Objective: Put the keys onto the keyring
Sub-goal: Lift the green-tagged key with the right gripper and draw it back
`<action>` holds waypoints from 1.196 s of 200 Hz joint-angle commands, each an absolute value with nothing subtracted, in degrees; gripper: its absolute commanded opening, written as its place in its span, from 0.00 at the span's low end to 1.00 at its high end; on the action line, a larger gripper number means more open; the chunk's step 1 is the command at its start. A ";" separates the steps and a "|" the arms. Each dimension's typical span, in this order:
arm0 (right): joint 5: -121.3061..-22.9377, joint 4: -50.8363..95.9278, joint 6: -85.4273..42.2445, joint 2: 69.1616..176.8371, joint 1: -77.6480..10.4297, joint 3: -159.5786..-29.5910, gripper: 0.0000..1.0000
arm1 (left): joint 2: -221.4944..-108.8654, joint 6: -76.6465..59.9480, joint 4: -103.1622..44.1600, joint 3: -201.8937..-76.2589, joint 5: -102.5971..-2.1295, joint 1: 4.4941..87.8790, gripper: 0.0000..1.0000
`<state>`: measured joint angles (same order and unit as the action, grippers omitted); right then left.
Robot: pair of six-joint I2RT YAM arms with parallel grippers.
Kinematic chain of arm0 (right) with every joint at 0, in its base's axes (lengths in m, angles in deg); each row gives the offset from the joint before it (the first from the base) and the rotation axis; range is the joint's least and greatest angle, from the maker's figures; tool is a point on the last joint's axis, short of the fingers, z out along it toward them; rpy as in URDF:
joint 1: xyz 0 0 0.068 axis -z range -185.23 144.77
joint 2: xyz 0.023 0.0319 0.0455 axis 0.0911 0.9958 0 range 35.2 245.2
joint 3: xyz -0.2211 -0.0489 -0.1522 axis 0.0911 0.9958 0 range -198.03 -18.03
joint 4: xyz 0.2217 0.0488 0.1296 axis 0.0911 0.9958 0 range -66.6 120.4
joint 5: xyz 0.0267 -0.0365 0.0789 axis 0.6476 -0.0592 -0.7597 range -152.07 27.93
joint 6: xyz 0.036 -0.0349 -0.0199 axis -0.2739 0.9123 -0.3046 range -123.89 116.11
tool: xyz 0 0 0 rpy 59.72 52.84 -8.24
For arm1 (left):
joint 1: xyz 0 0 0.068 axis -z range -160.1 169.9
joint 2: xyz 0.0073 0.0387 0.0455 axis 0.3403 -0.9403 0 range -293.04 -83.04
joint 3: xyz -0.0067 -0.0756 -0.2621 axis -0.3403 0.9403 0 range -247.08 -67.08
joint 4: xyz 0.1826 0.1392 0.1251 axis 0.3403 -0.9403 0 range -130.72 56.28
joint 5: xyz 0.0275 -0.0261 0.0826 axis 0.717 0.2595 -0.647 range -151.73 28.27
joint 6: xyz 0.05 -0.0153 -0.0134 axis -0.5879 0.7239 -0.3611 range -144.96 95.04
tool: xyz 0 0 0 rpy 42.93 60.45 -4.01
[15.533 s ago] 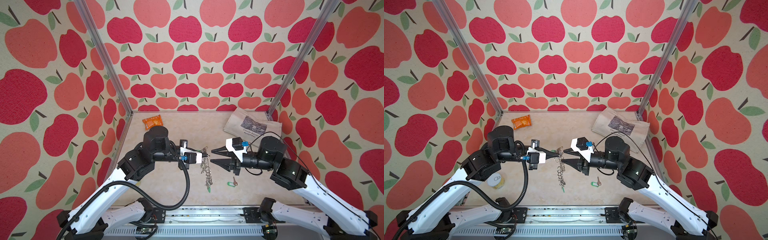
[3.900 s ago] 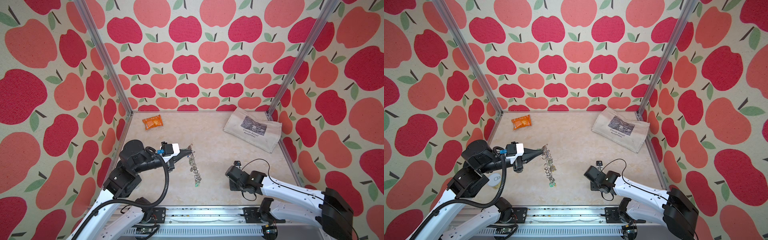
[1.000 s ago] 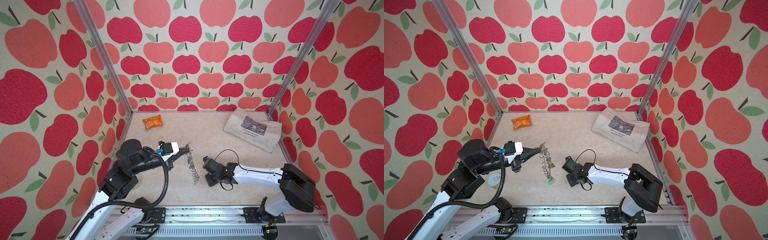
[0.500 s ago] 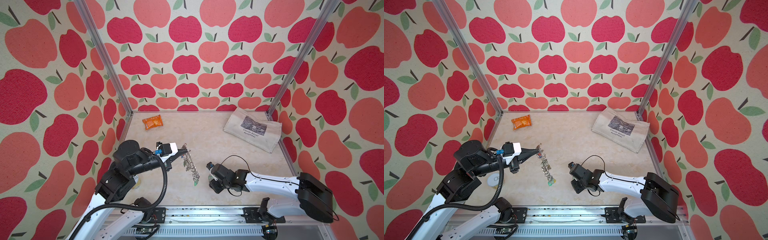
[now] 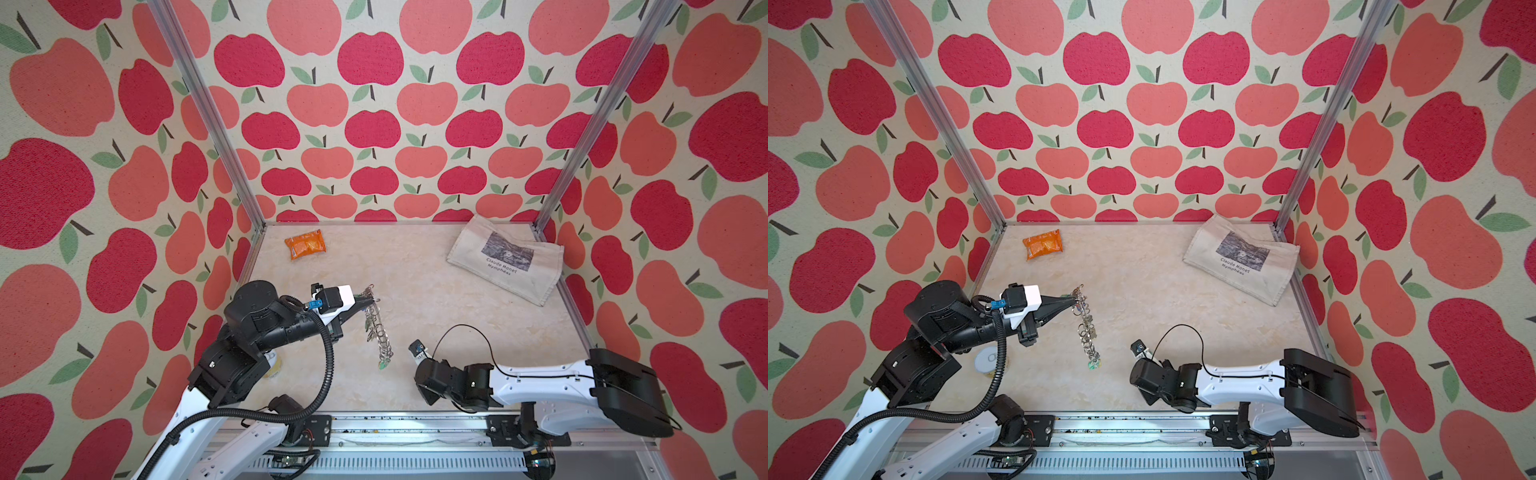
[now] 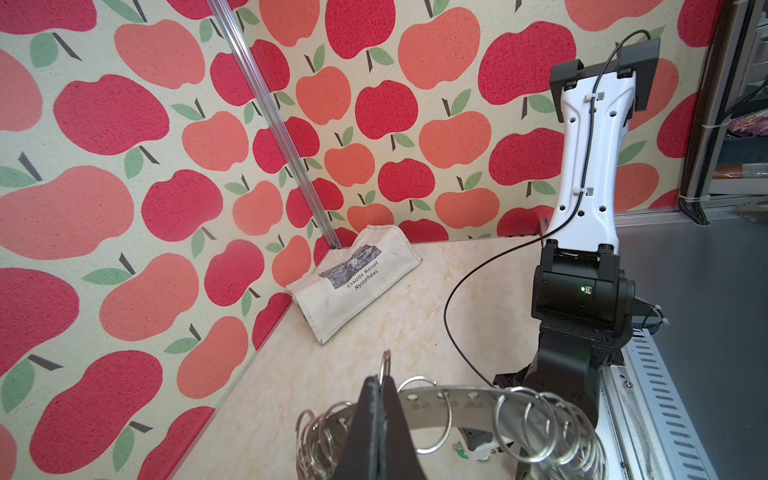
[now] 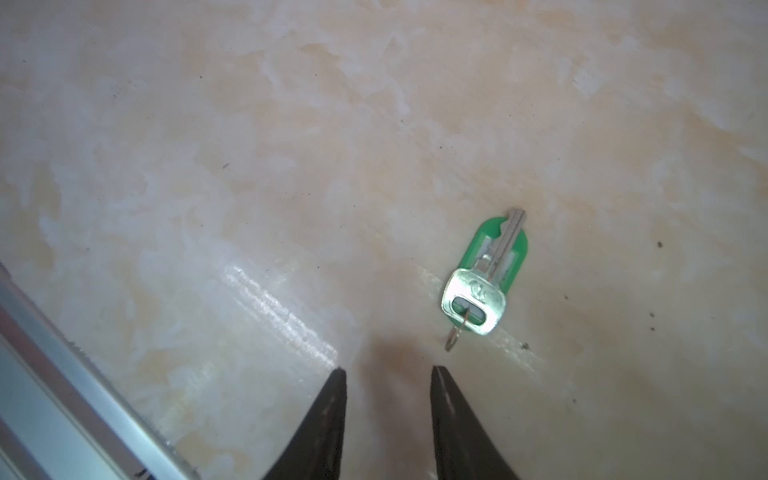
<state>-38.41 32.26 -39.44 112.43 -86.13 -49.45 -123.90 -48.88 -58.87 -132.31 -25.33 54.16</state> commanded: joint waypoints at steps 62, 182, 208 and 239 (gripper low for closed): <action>-29.89 28.69 -43.00 111.32 -85.66 -46.31 0.27 | -123.12 -49.41 -58.08 -134.05 -25.26 54.07 0.00; -34.76 28.72 -41.98 101.56 -79.75 -40.59 0.28 | -122.54 -49.76 -58.82 -134.15 -25.79 54.04 0.00; -40.04 22.88 -36.41 98.85 -79.80 -37.99 0.34 | -122.30 -49.81 -58.57 -133.63 -25.69 54.03 0.00; -43.09 19.86 -33.31 102.01 -79.76 -38.60 0.34 | -121.98 -49.74 -58.50 -133.36 -25.70 53.91 0.00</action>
<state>-39.33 23.52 -37.43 99.93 -79.92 -38.79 -122.96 -48.90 -60.38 -132.35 -25.38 54.16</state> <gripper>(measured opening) 0.337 0.054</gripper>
